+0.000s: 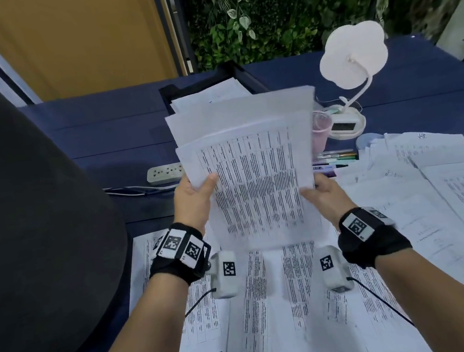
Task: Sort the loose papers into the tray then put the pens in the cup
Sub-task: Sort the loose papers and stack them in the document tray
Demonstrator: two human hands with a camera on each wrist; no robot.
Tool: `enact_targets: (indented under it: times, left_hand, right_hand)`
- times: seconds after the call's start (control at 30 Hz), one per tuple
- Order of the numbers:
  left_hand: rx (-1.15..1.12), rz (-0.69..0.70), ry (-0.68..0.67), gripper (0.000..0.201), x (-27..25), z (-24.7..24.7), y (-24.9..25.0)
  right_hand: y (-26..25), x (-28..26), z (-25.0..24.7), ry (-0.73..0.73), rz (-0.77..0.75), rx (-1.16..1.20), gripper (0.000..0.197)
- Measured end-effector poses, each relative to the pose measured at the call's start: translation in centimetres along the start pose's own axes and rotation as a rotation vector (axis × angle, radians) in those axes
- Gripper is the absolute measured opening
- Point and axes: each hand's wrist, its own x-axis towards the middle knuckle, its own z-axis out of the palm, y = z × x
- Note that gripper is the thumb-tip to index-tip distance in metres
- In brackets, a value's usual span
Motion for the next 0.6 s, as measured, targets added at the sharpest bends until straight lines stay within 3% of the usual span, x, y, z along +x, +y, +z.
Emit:
enact_targets:
  times: [0.13,0.23,0.33,0.43,0.5,0.6]
  left_hand:
    - [0.204,-0.052,0.040,0.040,-1.1,-1.3,-3.5]
    - [0.351,-0.190,0.006,0.051,-2.7,-1.6,-6.4]
    - [0.487,-0.299,-0.057,0.038,-4.3,-1.4,-8.7]
    - [0.506,-0.358,-0.107,0.024,-4.9,-1.1,-10.1]
    - [0.443,-0.362,-0.113,0.030,-4.9,-0.8,-10.5]
    - [0.363,-0.374,-0.140,0.018,-5.1,-0.3,-10.1]
  right_hand:
    - [2.0,-0.3,-0.1,-0.050,0.062,-0.085,0.015]
    - [4.9,-0.3,-0.3,-0.149,0.161,-0.290,0.018]
    - [7.2,-0.9,-0.4,-0.216,0.255,-0.473,0.012]
    - [8.1,-1.4,-0.6,-0.229,0.298,-0.524,0.010]
    - [8.0,-1.1,-0.9,-0.220,0.283,-0.535,0.011]
    - [7.5,-0.3,-1.7,-0.150,0.260,-0.487,0.013]
